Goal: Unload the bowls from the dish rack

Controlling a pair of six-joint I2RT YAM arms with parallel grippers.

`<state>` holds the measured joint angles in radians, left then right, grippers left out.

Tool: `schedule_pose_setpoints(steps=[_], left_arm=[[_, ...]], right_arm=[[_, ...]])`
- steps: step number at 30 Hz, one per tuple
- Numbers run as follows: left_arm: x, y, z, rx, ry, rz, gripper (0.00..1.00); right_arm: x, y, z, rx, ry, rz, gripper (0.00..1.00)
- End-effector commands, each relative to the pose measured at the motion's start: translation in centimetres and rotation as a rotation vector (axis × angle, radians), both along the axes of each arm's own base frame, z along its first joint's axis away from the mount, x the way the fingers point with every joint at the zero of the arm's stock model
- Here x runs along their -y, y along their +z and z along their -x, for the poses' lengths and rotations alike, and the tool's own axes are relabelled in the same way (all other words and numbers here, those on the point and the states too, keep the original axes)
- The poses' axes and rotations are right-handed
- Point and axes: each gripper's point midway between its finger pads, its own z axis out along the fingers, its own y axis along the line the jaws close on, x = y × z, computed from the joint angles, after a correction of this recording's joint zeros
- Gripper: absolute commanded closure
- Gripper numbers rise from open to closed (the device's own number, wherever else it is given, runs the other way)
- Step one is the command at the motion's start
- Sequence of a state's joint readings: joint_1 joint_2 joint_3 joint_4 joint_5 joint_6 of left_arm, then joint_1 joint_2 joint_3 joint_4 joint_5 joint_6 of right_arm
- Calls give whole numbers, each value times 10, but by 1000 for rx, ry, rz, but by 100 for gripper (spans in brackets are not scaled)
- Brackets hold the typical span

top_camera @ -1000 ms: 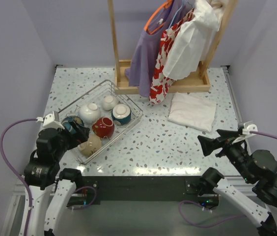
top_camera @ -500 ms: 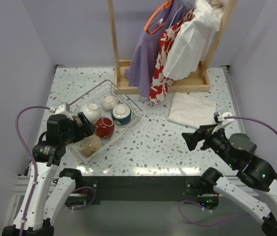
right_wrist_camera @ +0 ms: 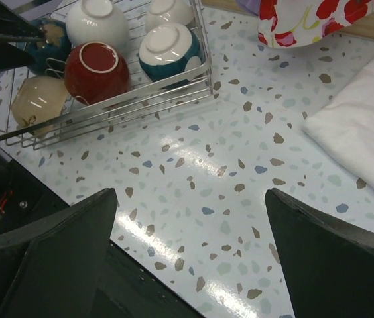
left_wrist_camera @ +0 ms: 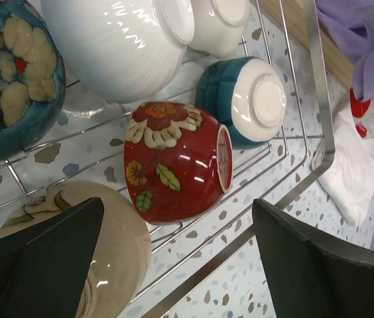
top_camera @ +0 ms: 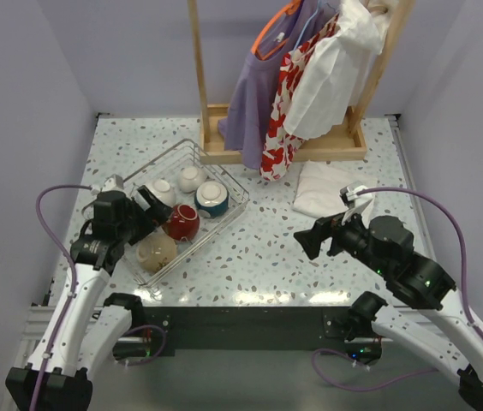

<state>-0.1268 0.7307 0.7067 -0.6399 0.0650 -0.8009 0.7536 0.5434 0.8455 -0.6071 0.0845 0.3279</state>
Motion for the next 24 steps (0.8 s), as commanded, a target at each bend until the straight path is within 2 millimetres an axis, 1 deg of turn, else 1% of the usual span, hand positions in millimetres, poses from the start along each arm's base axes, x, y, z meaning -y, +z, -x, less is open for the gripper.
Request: schedule_pose_setpoints(steps=[1,2,5,12,13,16,18,24], left_arm=[[-4,-2,-23,12,102,39,0],[-8,-5,-26,-3,126,28,0],[-10,-17,-29,-61,151,16,0],[-3,-36,-35,-99,107,13,0],[2,-37,-34,-107,80,31,0],[10,-41,-34,-107,50,60,0],[12,-39,-35,-93,46,75,0],[16,-48,-32,-111,40,99,0]], right_arm=[[-11,7,-4,17,17,-51,1],[-11,7,-3,16,20,-52,1],[-12,5,-4,10,21,-50,1],[-15,-1,-7,-4,18,-31,1],[-16,-1,-8,-4,22,-31,1],[-21,-2,-10,-10,36,-27,1],[-24,-4,-11,-16,44,-19,1],[-27,-4,-11,-13,59,-23,1]])
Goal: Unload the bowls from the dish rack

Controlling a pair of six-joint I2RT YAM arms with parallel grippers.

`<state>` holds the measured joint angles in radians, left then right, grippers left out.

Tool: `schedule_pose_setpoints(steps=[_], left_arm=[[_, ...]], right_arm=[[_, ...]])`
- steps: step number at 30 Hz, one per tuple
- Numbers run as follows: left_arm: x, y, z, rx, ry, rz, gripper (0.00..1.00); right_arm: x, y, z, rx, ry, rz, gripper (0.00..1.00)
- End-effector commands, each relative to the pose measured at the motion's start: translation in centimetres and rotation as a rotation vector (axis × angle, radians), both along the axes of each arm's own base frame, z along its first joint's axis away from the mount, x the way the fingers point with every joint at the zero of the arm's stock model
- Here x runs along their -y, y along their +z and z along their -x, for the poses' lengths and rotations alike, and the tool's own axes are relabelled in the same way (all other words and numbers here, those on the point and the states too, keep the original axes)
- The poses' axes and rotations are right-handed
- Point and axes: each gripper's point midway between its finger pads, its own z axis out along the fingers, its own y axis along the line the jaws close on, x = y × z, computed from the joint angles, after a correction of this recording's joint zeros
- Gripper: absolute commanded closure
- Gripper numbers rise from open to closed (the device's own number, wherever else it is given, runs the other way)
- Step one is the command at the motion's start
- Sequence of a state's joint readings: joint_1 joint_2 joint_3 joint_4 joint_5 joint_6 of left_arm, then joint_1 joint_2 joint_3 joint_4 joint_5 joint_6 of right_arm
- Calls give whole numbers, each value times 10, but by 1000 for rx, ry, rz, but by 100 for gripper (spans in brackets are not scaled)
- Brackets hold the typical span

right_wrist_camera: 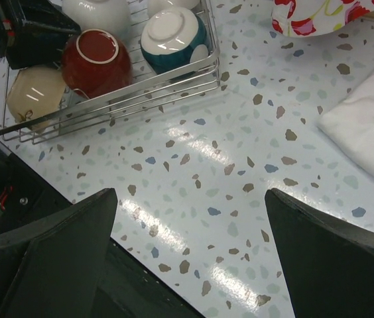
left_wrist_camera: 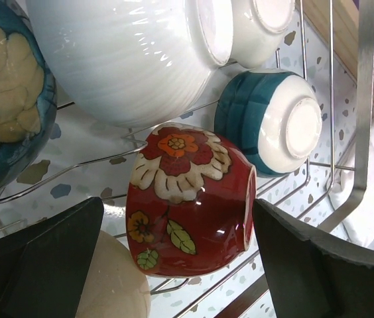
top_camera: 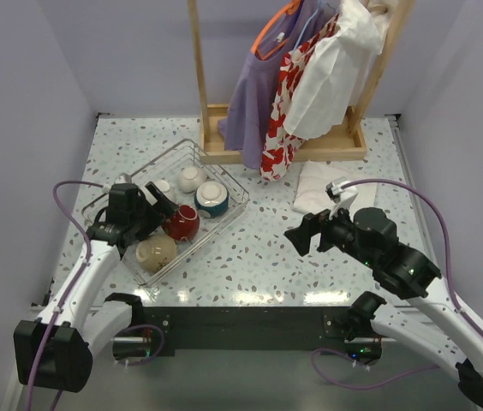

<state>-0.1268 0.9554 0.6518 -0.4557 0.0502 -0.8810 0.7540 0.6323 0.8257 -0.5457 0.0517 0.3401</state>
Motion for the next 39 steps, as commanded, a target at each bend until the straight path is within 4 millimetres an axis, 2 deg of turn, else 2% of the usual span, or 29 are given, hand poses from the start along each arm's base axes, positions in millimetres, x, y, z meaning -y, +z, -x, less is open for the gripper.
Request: schedule_pose_setpoints(steps=[1,26,30,35,39], left_arm=[[14,-5,3,-11,-27,71,0],[29,-26,9,-84,-29,67,1],[33,-29,8,-98,-38,62,5],[38,-22,7,-85,-48,71,13],[42,-16,6,-74,-47,80,13]], right_arm=[[-8,10,-1,33,30,-35,1],[-5,5,-2,56,36,-4,1],[-6,5,-2,57,37,-5,1],[-4,4,-2,60,35,2,1],[-4,5,-2,62,35,0,1]])
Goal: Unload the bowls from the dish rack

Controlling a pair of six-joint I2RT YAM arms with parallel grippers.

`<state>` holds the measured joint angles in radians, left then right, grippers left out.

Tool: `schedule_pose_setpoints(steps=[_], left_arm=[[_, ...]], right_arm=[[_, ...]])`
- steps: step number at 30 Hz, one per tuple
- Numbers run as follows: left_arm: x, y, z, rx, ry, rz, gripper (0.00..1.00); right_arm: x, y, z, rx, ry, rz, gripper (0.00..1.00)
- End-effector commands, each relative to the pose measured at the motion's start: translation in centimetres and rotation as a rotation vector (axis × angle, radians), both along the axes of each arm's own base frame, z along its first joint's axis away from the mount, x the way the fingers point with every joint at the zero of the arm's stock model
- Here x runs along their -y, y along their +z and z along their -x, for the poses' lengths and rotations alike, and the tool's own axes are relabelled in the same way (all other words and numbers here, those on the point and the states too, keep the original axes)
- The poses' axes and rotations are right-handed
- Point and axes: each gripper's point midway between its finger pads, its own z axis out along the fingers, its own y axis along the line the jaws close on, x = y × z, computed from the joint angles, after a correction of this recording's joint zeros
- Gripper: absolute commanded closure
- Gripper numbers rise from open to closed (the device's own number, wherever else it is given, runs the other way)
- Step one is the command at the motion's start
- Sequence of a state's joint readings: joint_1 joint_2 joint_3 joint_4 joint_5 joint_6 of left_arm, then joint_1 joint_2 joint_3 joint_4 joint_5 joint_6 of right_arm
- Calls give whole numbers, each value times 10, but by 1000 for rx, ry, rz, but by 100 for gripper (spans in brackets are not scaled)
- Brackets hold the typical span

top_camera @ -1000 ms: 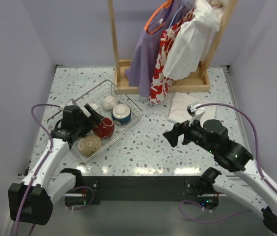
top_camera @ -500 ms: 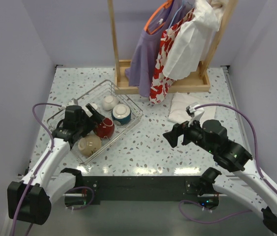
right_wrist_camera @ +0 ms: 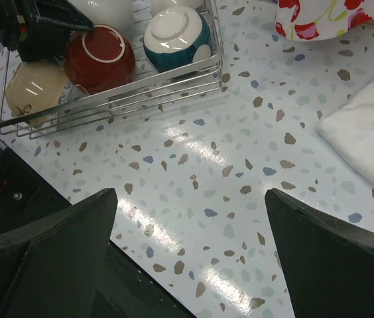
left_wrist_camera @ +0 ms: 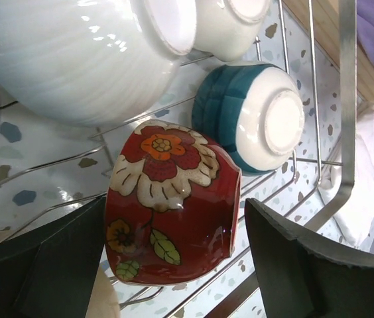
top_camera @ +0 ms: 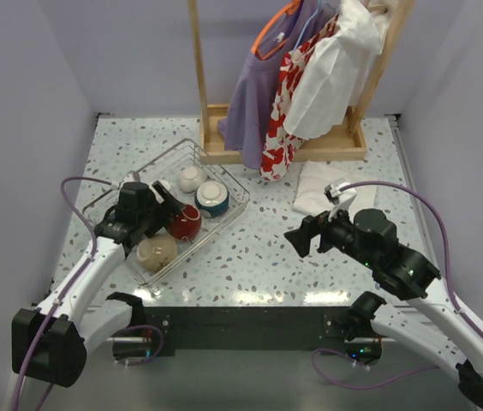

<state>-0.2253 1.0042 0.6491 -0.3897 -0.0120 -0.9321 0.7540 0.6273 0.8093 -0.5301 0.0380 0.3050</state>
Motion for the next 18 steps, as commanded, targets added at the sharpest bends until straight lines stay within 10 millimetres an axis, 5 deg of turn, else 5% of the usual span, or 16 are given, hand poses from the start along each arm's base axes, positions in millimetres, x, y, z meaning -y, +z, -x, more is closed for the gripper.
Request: schedule_pose_setpoints(steps=[1,18], left_arm=[[23,-12,14,-90,-29,85,14],[28,-21,26,-122,-61,57,13]], right_arm=[[-3,8,-2,39,12,-18,1],[-3,8,-1,40,13,-19,1]])
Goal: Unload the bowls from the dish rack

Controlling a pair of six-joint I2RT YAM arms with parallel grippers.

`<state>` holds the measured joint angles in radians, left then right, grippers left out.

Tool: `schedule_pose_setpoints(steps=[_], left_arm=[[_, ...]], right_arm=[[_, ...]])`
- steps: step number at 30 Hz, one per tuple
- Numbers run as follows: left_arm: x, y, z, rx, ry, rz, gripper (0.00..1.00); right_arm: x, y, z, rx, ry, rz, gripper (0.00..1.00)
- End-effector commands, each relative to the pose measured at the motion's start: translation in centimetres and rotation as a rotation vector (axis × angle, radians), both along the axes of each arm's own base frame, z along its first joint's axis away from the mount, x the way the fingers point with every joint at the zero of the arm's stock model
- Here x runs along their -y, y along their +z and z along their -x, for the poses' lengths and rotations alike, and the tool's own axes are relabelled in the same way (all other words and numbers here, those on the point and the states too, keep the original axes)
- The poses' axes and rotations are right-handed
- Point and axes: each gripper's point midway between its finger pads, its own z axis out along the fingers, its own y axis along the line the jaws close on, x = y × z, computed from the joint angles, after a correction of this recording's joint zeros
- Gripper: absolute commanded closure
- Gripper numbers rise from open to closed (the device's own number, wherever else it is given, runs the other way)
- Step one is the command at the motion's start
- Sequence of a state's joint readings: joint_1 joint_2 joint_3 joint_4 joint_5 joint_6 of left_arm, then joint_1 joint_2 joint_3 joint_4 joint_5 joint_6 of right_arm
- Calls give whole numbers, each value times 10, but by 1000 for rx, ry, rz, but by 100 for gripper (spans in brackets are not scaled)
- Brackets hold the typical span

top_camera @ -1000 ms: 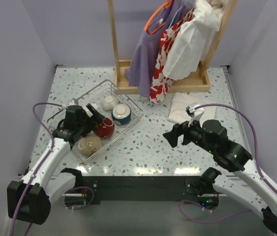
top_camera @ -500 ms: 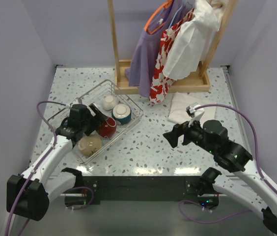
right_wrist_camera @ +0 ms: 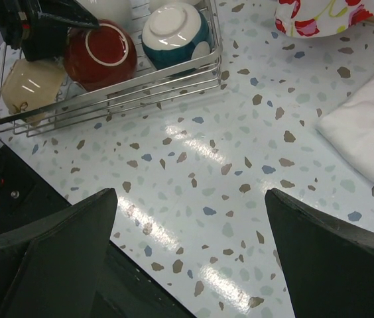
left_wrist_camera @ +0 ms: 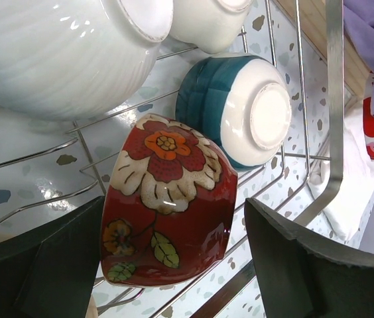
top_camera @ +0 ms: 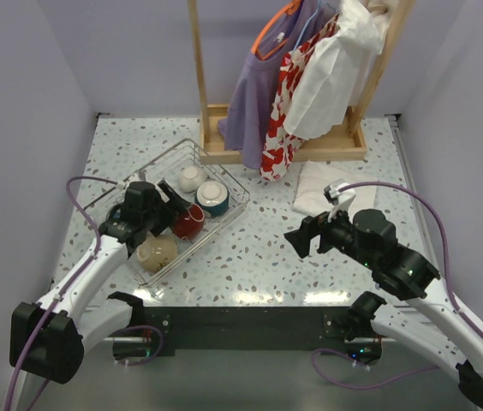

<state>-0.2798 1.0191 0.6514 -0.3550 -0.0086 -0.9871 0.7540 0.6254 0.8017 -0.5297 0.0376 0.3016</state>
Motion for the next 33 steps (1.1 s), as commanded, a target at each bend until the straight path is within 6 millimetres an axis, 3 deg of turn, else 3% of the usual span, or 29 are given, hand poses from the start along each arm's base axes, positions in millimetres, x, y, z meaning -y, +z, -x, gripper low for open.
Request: schedule_pose_setpoints(steps=[1,15,19,28,33], left_arm=[[8,-26,28,-134,-51,-6,14],[1,-31,28,-165,-160,-146,11],[-4,-20,25,-141,-135,-160,13],[-4,-3,20,-88,-94,-130,27],[-2,8,16,-51,-78,-107,29]], right_arm=[[-3,10,-2,39,11,-23,1],[-6,10,-1,32,25,-22,1],[-5,11,-1,32,20,-22,1],[-3,11,0,34,15,-25,1],[0,11,0,36,5,-21,1]])
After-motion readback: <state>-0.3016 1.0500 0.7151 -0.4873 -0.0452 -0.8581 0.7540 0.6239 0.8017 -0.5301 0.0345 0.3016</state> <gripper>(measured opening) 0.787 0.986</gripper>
